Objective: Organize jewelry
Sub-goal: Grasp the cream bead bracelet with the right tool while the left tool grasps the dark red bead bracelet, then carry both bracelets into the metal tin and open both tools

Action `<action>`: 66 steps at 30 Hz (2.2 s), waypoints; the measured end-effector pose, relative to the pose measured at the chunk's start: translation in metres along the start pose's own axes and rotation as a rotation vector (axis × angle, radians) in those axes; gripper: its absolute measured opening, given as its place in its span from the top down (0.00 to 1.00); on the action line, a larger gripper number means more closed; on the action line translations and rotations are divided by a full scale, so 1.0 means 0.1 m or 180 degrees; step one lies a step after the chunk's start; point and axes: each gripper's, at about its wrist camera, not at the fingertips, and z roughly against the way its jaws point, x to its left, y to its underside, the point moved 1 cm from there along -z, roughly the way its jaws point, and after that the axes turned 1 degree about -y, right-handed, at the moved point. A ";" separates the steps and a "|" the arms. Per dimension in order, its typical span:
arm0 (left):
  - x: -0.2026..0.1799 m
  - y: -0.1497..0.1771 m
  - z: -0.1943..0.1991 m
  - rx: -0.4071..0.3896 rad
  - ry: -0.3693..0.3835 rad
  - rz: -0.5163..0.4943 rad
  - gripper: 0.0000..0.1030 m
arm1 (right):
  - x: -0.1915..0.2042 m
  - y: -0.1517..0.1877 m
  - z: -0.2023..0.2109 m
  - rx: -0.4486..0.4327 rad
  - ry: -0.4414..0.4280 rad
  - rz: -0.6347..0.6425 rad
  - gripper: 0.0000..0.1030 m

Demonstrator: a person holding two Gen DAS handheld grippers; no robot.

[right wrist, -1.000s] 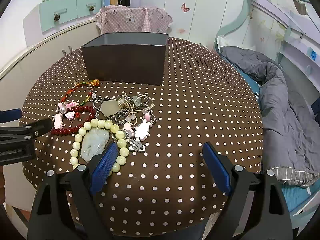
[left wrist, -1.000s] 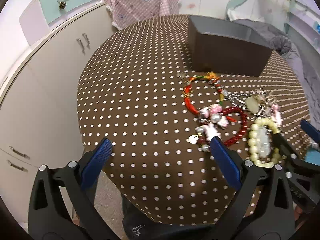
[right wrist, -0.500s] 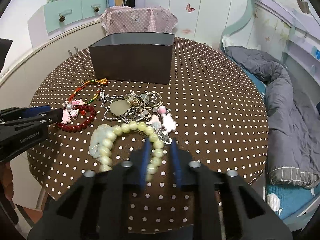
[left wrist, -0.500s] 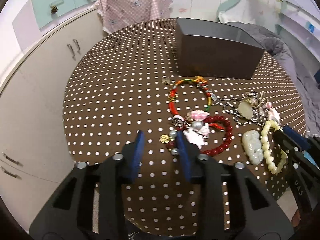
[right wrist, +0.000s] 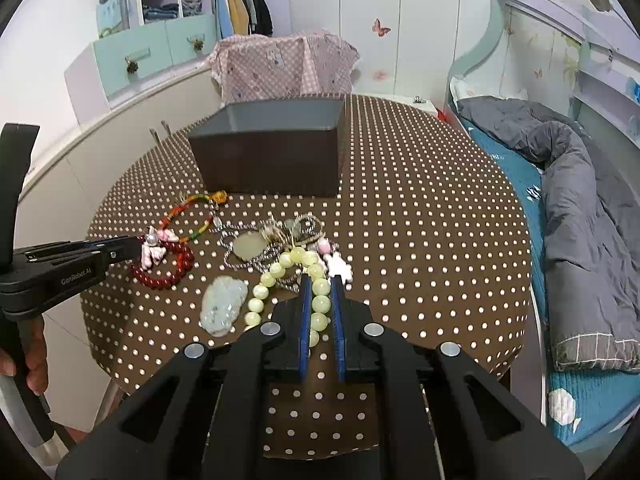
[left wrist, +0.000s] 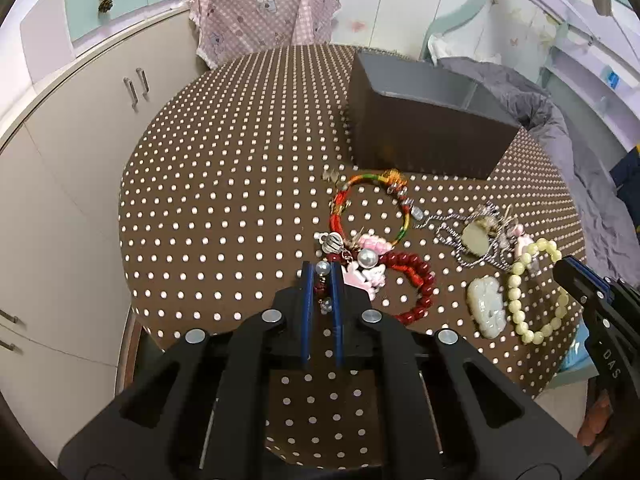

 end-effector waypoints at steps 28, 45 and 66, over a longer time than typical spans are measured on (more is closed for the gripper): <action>-0.04 -0.56 0.47 -0.0572 0.0319 -0.0104 0.92 | -0.03 -0.62 0.28 -0.0520 -0.0202 0.0146 0.92; -0.17 -1.29 0.43 -0.0816 0.0656 -0.0080 0.92 | 0.05 -1.28 0.08 -0.0787 -0.0327 0.0265 0.92; -0.32 -1.50 -0.17 -0.0454 0.0414 -0.0118 0.21 | -0.14 -1.40 -0.37 -0.0491 -0.0286 0.0131 0.38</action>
